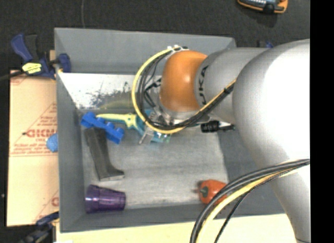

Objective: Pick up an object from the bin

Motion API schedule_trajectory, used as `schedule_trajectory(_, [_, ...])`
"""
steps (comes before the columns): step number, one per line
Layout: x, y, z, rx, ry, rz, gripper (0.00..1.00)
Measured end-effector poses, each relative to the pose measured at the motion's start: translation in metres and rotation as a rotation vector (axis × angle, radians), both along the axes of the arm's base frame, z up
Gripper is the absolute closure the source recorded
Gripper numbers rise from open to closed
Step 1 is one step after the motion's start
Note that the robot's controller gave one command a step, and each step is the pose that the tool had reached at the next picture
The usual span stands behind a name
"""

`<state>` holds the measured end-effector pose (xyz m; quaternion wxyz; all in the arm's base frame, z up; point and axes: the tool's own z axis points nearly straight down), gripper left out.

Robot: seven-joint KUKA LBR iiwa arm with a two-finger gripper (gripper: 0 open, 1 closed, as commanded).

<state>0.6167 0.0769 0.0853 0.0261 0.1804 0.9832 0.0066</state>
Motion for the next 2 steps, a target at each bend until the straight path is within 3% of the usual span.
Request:
schedule_trajectory(1, [-0.015, 0.011, 0.008, 0.0, 0.003, 0.016, 1.0])
schedule_trajectory(2, [-0.004, -0.004, 0.008, -0.004, -0.005, 0.033, 1.0])
